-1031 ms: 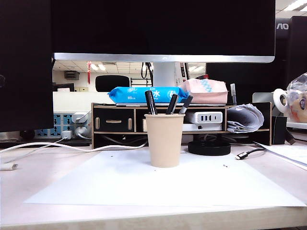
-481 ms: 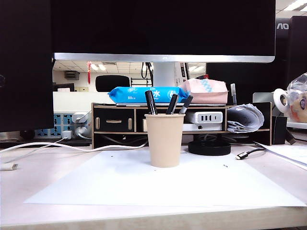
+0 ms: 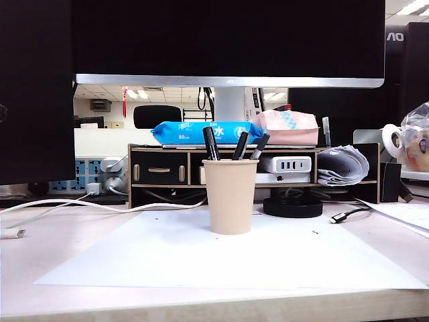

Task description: Pick up the marker from the paper cup and put it on the table.

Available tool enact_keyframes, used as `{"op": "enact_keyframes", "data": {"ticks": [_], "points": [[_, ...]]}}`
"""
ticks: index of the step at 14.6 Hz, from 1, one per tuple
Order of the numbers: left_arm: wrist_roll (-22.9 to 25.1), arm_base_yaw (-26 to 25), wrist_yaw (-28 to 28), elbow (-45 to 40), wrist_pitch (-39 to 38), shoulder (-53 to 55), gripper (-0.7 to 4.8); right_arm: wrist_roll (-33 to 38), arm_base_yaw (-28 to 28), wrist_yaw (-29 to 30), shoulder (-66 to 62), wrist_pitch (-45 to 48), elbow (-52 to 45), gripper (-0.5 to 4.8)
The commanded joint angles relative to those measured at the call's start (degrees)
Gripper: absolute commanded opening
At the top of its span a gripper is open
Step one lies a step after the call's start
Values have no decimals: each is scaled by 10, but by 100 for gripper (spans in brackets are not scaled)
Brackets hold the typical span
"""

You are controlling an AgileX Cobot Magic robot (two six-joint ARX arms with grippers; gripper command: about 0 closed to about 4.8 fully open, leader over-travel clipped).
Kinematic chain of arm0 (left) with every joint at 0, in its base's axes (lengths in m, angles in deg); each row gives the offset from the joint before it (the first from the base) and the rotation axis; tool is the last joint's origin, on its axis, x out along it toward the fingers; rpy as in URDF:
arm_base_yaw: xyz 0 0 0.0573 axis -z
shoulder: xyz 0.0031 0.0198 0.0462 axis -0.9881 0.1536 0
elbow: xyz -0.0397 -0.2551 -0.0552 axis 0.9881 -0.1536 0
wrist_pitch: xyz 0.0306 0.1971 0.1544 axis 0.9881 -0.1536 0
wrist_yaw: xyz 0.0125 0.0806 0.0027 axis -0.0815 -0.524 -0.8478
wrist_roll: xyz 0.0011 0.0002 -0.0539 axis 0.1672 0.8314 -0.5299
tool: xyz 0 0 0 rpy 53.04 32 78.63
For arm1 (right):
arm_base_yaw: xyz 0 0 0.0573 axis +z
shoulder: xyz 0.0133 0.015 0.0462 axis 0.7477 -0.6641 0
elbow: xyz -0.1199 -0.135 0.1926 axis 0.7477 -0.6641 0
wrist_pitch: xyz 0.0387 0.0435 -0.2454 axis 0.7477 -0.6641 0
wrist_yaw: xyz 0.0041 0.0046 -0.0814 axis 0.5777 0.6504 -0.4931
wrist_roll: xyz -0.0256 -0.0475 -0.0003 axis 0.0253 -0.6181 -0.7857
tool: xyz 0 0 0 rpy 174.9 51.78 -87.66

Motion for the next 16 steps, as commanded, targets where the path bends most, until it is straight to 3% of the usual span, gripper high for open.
{"op": "enact_keyframes", "data": {"ticks": [1,2,5,8,10,11,12,13,14,16], "points": [[0,0,0,0,10,0,-4,86,1,159,0,33,0,-6],[0,0,0,0,10,0,-4,129,1,192,-1,41,14,-6],[0,0,0,0,10,0,-4,139,1,191,-23,42,68,-5],[0,0,0,0,10,0,-4,102,15,285,-253,52,208,-5],[0,0,0,0,10,0,-4,75,71,284,-367,67,270,-6],[0,0,0,0,10,0,-4,37,122,275,-427,69,302,-6],[0,0,0,0,10,0,-4,-13,216,224,-522,68,353,-6],[0,0,0,0,9,0,-4,-40,265,183,-568,68,380,-5],[0,0,0,0,9,0,-4,-64,349,87,-672,68,444,-5],[0,0,0,0,9,0,-5,-64,373,45,-737,61,488,-6]]}}
